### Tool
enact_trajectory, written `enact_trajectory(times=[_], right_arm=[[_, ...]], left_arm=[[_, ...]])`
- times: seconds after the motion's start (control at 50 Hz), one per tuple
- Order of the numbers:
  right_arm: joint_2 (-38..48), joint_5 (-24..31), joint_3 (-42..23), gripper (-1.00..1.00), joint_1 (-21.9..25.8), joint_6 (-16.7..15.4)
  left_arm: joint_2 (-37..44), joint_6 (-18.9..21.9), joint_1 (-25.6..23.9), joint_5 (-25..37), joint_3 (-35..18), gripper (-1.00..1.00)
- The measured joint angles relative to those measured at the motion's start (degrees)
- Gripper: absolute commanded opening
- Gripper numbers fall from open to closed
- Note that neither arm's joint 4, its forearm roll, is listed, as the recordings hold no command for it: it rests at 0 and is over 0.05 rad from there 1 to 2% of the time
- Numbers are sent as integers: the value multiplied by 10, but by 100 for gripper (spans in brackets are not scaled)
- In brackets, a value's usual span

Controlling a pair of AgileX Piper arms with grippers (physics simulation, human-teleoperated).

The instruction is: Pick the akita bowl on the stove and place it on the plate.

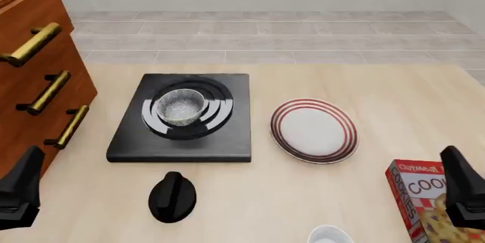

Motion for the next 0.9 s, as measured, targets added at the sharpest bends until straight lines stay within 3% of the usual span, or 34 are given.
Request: enact_trajectory(times=[0.18,0.36,0.64,0.9], right_arm=[[8,-3,-3,100,0,-4],[64,-29,-34,100,10,-36],[191,-78,-117,100,49,-96],[311,-71,-234,100,79,-125]], left_arm=[[2,0,0,0,-1,100],[2,0,0,-1,-1,100],[3,0,0,-1,-2,100],[3,0,0,-1,-2,100]])
